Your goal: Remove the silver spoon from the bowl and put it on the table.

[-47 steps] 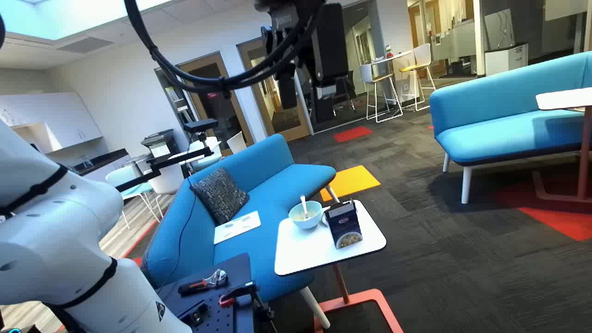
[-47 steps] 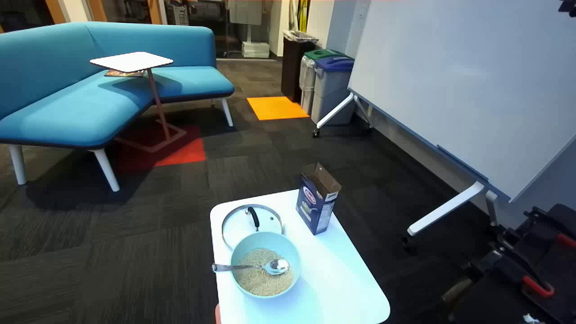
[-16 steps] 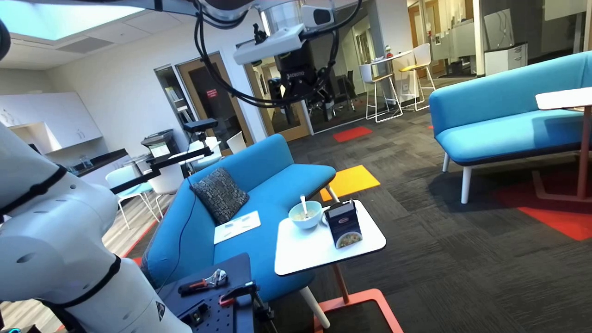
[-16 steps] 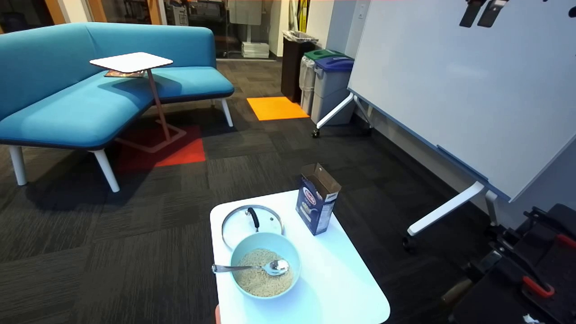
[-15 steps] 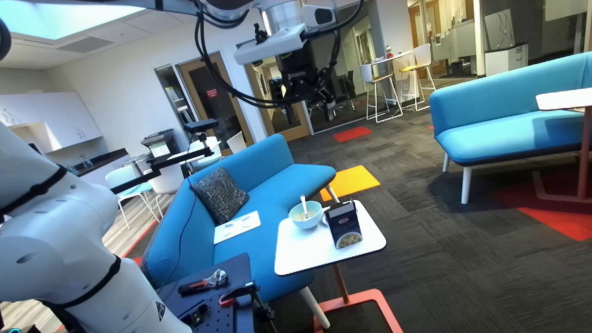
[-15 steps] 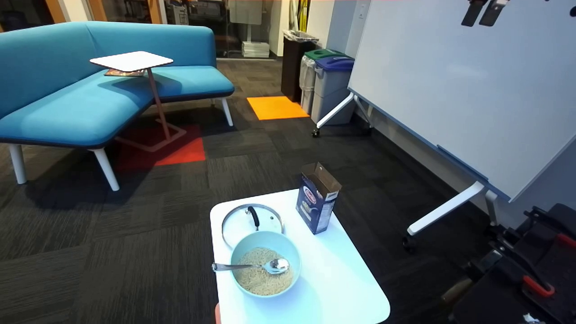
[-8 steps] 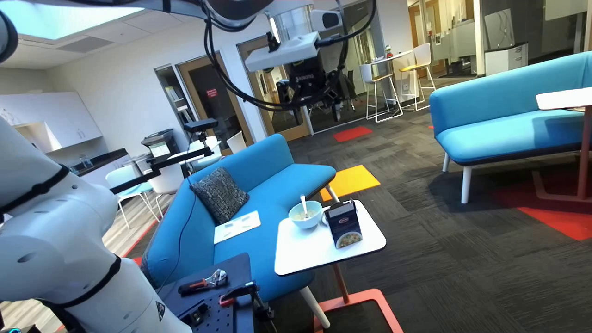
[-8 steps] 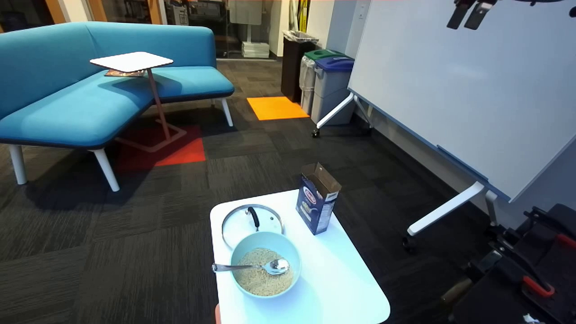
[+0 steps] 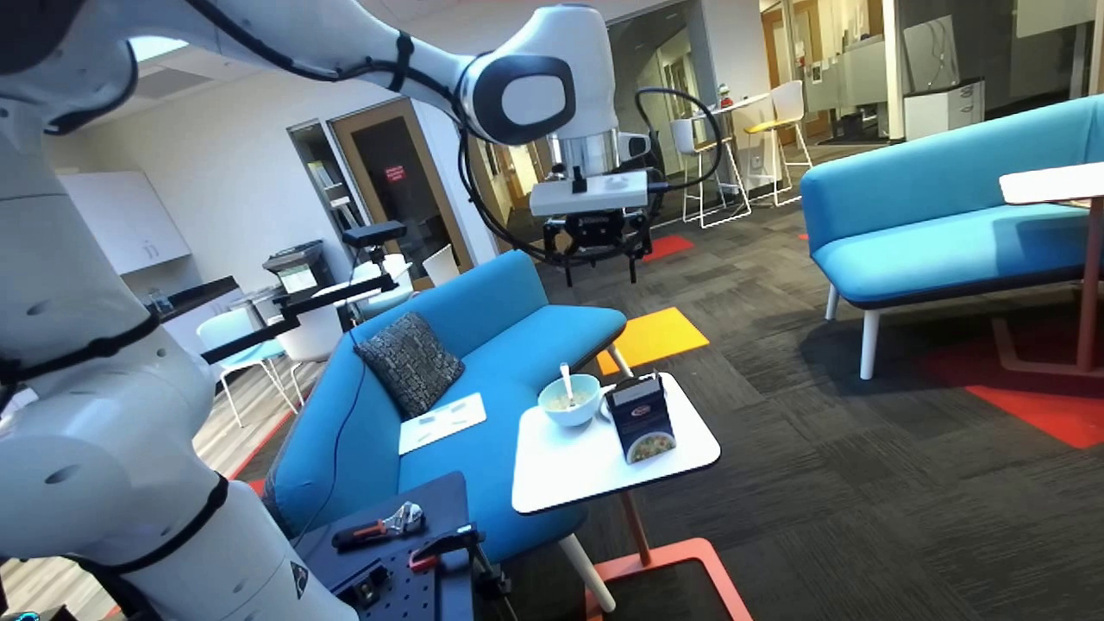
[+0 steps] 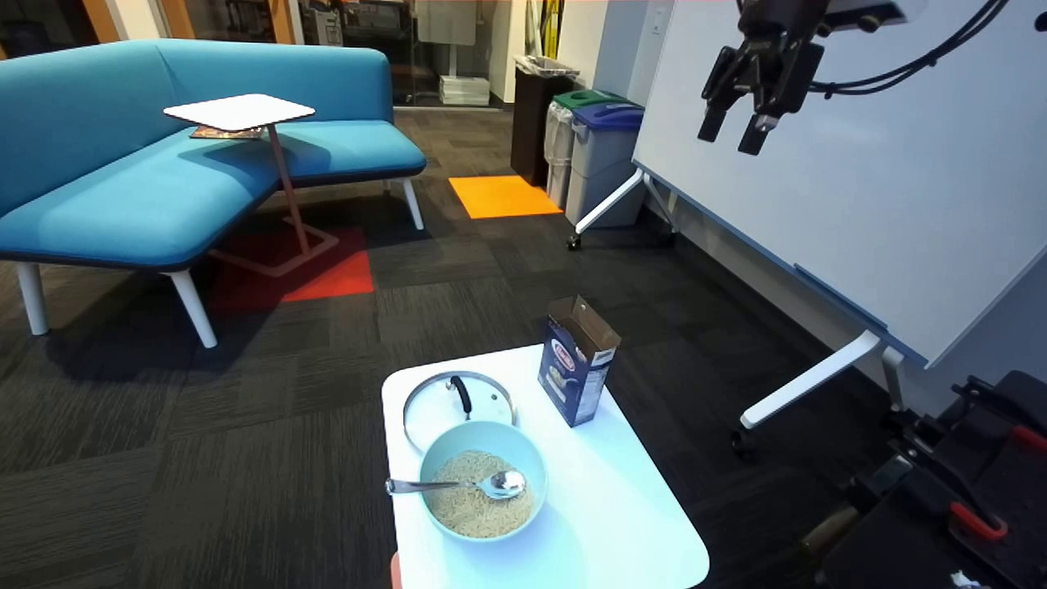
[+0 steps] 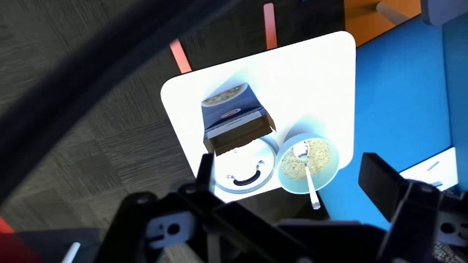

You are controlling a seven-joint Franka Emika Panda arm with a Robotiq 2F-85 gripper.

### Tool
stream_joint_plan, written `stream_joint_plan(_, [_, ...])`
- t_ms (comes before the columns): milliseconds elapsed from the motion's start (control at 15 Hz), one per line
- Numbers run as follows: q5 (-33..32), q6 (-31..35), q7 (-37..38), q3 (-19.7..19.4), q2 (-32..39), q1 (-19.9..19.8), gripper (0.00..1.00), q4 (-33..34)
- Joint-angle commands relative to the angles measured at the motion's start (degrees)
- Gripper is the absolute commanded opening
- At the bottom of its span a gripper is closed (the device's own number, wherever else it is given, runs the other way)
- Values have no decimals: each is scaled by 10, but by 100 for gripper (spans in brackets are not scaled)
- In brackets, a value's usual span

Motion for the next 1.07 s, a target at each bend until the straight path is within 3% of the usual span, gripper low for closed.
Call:
stream_joint_plan(0, [8, 4, -40, 33, 65, -2, 100, 45])
stream_joint_plan(267, [34, -5, -95, 73, 111, -8, 100, 79])
stream_joint_plan(400, [66, 10, -129, 101, 109, -1, 100, 57])
stream_joint_plan(733, [122, -20, -208, 153, 156, 9, 100, 79])
stream_joint_plan(1000, [108, -8, -188, 156, 156, 17, 100, 65])
